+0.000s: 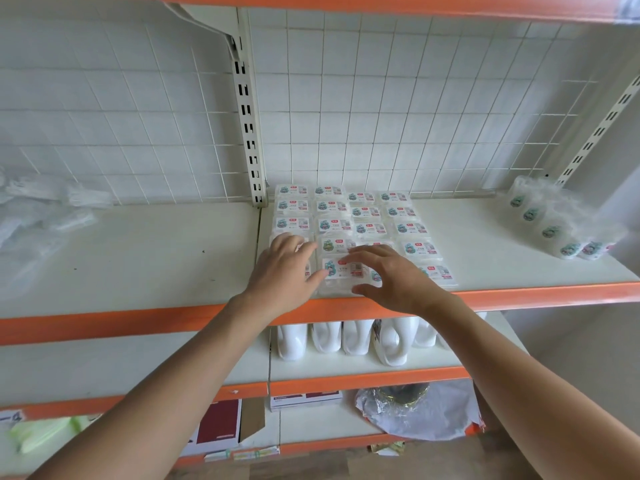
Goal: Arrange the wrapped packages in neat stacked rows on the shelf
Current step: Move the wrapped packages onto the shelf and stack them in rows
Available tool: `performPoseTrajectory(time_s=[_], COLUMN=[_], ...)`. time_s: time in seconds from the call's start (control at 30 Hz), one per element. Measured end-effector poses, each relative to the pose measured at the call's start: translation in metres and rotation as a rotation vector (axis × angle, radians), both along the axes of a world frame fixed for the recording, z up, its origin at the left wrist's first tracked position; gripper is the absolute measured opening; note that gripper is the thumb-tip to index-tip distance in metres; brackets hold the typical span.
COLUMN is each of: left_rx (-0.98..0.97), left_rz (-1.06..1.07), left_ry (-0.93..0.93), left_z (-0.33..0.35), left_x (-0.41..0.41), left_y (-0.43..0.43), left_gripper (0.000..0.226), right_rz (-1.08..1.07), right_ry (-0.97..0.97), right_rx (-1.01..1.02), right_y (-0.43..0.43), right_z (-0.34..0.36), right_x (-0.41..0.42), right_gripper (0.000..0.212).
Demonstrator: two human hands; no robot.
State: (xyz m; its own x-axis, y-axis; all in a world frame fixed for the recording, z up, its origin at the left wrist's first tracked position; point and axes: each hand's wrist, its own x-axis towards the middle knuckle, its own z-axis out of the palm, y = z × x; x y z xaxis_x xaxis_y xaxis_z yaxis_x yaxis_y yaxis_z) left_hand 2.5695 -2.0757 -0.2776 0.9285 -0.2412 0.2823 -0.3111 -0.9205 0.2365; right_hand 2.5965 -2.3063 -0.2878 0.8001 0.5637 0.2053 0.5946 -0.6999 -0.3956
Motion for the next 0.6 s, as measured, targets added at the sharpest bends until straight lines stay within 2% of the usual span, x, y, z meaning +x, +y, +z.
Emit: performPoseTrajectory(time_s=[0.27,0.6], left_rx=[0.181,0.18], left_rz=[0.028,0.034], left_ry=[0.059,0.081], left_z=[-0.011,-0.023], left_x=[-0.005,-0.009], left_y=[0.004,-0.001], left_gripper=[0.066,0.058], right_rz=[0.005,-0.006], right_ry=[-0.012,-0.053], right_rx=[-0.06,-0.048], right_y=[0.005,0.006], right_z=[-0.006,-0.013], right_x=[0.004,0.0], right_gripper=[0.051,0.045])
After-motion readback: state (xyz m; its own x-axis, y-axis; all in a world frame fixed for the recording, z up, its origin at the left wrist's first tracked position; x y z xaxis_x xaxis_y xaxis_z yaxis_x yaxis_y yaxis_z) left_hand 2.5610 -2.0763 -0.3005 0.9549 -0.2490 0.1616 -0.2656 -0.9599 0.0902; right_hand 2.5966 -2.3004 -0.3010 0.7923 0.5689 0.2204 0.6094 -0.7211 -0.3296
